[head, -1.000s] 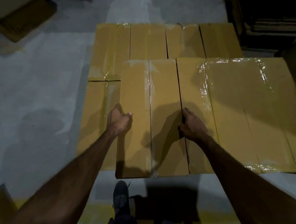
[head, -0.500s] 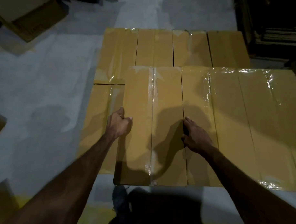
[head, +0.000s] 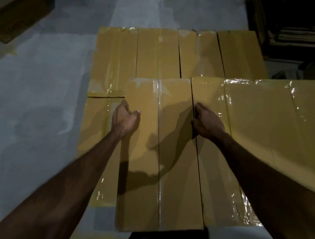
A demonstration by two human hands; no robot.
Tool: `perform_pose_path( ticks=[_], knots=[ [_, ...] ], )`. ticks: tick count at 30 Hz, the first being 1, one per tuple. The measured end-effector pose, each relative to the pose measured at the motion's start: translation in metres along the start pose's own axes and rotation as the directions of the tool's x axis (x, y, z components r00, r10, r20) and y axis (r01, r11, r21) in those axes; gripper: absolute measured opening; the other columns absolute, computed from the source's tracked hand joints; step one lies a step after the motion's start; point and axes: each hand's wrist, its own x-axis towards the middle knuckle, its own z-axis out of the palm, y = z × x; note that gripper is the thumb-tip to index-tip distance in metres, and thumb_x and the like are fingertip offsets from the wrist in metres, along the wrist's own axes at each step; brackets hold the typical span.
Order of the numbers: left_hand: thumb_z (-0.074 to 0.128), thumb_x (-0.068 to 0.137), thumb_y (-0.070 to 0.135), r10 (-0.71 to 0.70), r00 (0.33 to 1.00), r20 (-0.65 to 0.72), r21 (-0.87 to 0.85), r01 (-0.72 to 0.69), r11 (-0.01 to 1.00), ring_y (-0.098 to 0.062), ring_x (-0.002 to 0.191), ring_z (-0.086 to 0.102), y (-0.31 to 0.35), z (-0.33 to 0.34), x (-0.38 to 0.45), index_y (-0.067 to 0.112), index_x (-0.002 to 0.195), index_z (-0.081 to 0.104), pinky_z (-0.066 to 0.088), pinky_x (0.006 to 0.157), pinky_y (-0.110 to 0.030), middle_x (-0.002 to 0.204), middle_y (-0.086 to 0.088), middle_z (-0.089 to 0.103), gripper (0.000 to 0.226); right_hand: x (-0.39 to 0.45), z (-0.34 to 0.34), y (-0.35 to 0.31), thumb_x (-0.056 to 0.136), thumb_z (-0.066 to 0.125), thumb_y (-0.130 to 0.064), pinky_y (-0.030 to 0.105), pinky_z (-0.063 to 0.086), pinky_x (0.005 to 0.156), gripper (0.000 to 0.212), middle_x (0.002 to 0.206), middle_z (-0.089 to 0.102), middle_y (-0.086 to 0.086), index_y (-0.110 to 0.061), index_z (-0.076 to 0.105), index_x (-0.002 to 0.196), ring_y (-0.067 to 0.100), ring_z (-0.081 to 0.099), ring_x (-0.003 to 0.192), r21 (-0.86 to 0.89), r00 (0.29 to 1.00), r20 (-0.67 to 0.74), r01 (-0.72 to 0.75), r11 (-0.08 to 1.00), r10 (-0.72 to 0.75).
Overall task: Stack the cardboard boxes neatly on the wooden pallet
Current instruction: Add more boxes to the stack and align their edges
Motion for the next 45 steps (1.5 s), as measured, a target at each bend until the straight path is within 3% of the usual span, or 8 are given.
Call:
perform_pose_path(
  ticks=[3,7,12,20,33,45],
  knots=[
    [0.073,0.093,0.04,-0.011,1.0,-0.023,0.005,0.011,1.0,-0.033,0.107,0.063,0.009,0.006,0.02,0.009,0.134,0.05,0.057,0.081,-0.044,0.118,-0.01,0.064,0.057,0.019,-0.002,0.0,0.105,0.055,-0.029,0.049,0.035,0.123,0.066,0.173,0.02,0.006,-0.01,0.028,0.163,0.029,0.029,0.155,-0.024,1.0,0.016,-0.004,1.0,0.004],
    [0.073,0.096,0.04,-0.024,0.998,-0.052,0.0,0.024,1.0,-0.036,0.128,0.057,0.018,0.014,0.042,0.005,0.155,0.037,0.054,0.096,-0.044,0.145,-0.016,0.057,0.077,0.042,-0.005,0.002,0.109,0.048,-0.035,0.049,0.024,0.128,0.069,0.175,0.01,0.006,-0.01,0.019,0.166,0.025,0.013,0.16,-0.075,1.0,0.028,-0.009,0.997,0.011],
    [0.072,0.097,0.041,-0.042,0.992,-0.118,-0.031,0.039,0.999,-0.038,0.143,0.048,0.022,0.026,0.042,0.007,0.162,0.029,0.047,0.107,-0.046,0.158,-0.016,0.048,0.086,0.046,0.0,0.001,0.108,0.051,-0.031,0.049,0.018,0.128,0.068,0.175,0.009,0.008,-0.01,0.019,0.165,0.028,0.008,0.161,-0.071,0.999,0.022,-0.032,0.997,0.034],
    [0.07,0.094,0.048,-0.048,0.987,-0.152,-0.037,0.043,0.998,-0.038,0.13,0.058,0.019,0.032,0.045,0.01,0.151,0.041,0.054,0.097,-0.047,0.145,-0.014,0.059,0.074,0.049,-0.004,0.004,0.108,0.052,-0.026,0.049,0.021,0.127,0.068,0.175,0.008,0.006,-0.011,0.019,0.165,0.03,0.012,0.16,-0.08,0.998,0.058,-0.009,0.997,0.014],
    [0.069,0.098,0.047,-0.045,0.981,-0.19,0.001,0.046,0.999,-0.038,0.143,0.048,0.02,0.038,0.045,0.012,0.164,0.029,0.047,0.109,-0.05,0.158,-0.015,0.048,0.085,0.049,0.002,0.012,0.109,0.05,-0.026,0.049,0.016,0.128,0.07,0.176,0.001,0.001,-0.013,0.012,0.167,0.026,0.004,0.161,-0.052,0.997,0.072,-0.022,0.998,0.025],
    [0.06,0.102,0.053,-0.027,0.98,-0.197,0.06,0.04,0.997,-0.037,0.142,0.048,0.016,0.041,0.03,0.014,0.166,0.021,0.047,0.108,-0.05,0.158,-0.014,0.047,0.084,0.049,0.009,0.013,0.108,0.05,-0.025,0.051,0.012,0.13,0.071,0.176,0.002,0.006,-0.01,0.011,0.166,0.031,0.003,0.161,-0.044,0.998,0.059,-0.01,0.999,0.012]
  ],
)
